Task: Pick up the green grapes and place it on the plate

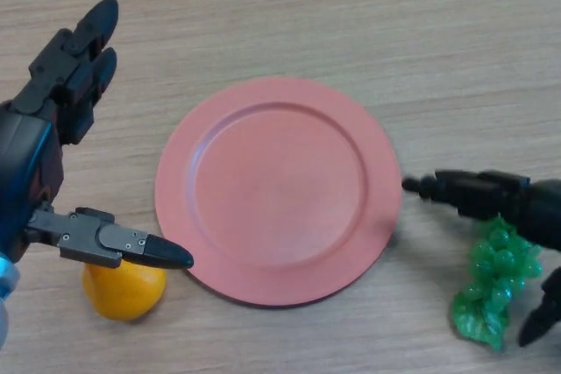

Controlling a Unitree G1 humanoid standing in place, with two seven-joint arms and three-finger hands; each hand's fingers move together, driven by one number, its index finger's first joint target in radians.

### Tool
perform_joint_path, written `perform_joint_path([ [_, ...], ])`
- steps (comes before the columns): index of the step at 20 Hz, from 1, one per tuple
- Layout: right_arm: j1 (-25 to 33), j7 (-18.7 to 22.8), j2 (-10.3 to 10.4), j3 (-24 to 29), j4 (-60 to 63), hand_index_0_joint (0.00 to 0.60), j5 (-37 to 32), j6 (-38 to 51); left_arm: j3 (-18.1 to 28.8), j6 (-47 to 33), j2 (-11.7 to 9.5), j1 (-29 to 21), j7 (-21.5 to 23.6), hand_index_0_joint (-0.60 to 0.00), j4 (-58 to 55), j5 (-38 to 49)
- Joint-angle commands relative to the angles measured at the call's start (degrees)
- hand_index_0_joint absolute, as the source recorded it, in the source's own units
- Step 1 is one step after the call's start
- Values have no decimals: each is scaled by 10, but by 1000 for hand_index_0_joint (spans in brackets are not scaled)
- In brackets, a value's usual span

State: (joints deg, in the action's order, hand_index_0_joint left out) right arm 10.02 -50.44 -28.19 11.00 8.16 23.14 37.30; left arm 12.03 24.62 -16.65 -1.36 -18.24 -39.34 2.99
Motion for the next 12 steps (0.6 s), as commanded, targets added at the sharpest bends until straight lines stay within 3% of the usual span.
perform_joint_path([
  [1, 40, 92, -41, 26, 38, 0, 18, 103, 41, -43, -16, -9, -2, 0, -35, 1],
  [4, 55, 134, -48, 15, 84, 0, 40, 118, 46, -41, -17, -7, -7, 0, -35, 6],
  [5, 56, 115, -42, 9, 83, 0, -10, 78, 49, -44, -16, -6, -7, 0, -32, 9],
  [6, 56, 116, -42, 9, 84, 50, -10, 79, 49, -44, -16, -6, -7, 0, -32, 9],
  [7, 58, 125, -42, 11, 87, 200, -12, 82, 49, -44, -16, -5, -7, 0, -32, 9],
  [8, 58, 133, -42, 13, 88, 300, -14, 82, 49, -44, -16, -5, -7, 0, -32, 10],
  [9, 60, 166, -41, 21, 97, 450, -6, 88, 50, -45, -17, -5, -7, 0, -31, 11],
  [10, 64, 210, -44, 27, 110, 550, 12, 94, 50, -46, -17, -5, -7, 0, -30, 11],
  [11, 66, 262, -51, 29, 125, 600, 43, 96, 47, -49, -17, -4, -5, 0, -28, 7],
  [12, 69, 284, -55, 29, 133, 600, 59, 103, 45, -49, -17, -5, -5, 0, -27, 6],
])
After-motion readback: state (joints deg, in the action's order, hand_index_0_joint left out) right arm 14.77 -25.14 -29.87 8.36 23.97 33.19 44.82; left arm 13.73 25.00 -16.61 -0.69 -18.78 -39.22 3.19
